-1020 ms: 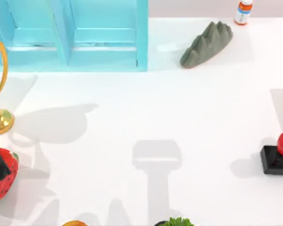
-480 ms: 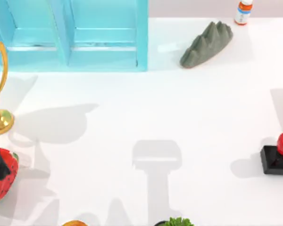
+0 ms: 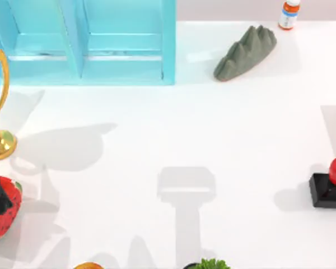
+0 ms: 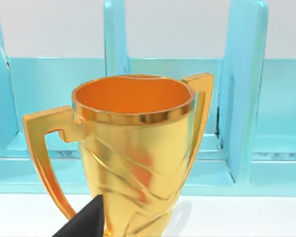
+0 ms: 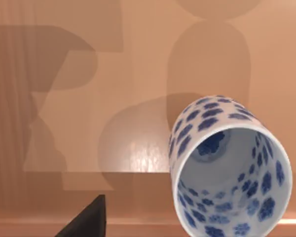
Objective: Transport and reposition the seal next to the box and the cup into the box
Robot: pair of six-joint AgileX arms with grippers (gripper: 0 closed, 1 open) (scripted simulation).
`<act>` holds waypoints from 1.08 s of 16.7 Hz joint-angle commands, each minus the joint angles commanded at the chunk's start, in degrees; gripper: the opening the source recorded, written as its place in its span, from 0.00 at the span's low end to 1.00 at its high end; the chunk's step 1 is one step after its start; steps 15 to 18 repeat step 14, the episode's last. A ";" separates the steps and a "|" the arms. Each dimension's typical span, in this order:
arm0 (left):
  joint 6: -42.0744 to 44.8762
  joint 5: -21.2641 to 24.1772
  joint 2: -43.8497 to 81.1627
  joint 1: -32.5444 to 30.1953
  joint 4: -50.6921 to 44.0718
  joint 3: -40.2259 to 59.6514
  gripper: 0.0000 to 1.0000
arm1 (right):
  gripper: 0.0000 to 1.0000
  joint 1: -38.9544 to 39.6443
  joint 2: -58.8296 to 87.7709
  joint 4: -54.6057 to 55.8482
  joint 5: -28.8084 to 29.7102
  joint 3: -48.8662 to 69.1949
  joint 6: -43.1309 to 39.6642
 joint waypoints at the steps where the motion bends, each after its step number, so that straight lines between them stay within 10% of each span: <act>1: 0.00 0.00 0.00 0.00 0.00 0.00 1.00 | 1.00 0.02 -0.24 -1.09 0.02 0.94 -0.06; 18: 0.00 0.00 0.00 0.00 0.00 0.00 1.00 | 1.00 -0.07 -2.80 -14.23 0.06 11.59 -0.24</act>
